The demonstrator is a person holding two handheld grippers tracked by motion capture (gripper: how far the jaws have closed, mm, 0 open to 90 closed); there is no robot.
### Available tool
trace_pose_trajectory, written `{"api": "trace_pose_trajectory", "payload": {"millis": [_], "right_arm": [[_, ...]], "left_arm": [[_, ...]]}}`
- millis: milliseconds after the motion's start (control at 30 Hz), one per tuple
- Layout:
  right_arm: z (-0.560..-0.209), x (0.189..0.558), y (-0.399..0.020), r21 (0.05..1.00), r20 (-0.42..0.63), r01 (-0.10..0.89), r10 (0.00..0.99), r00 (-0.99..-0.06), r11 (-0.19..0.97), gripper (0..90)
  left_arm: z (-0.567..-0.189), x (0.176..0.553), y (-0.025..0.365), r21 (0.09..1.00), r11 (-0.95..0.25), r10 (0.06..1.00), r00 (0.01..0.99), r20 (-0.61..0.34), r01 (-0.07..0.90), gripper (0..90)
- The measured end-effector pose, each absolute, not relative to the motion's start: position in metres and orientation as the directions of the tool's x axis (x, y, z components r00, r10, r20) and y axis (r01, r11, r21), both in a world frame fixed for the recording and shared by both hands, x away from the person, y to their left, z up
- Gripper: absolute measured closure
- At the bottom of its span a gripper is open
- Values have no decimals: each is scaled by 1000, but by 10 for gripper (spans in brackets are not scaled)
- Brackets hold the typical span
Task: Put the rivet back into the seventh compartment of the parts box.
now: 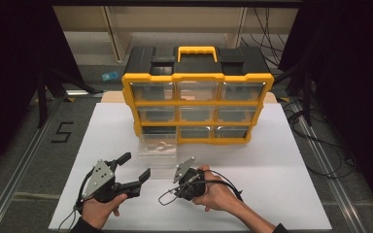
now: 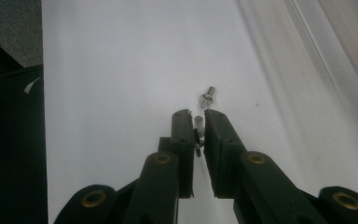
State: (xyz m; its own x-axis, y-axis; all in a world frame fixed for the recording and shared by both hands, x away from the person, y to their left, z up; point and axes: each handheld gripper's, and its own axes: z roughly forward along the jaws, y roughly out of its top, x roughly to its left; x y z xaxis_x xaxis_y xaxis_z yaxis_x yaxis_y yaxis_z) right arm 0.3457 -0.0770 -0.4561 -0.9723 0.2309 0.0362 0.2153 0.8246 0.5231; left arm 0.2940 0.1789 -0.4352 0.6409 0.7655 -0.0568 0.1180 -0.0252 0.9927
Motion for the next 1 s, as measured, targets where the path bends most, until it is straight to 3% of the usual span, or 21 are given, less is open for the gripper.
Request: {"api": "trace_pose_trajectory", "payload": {"millis": [333,1000], "right_arm": [[-448,347,-79,538,17,206,234,-972,818,828],[-391,372,-82,676,-62,185,306,-950,713,828]], "left_arm": [[-435,294,179,993,-25,766,640,-57,118,158],[-436,295,179,993,-33,766,640,-48,114,158]]}}
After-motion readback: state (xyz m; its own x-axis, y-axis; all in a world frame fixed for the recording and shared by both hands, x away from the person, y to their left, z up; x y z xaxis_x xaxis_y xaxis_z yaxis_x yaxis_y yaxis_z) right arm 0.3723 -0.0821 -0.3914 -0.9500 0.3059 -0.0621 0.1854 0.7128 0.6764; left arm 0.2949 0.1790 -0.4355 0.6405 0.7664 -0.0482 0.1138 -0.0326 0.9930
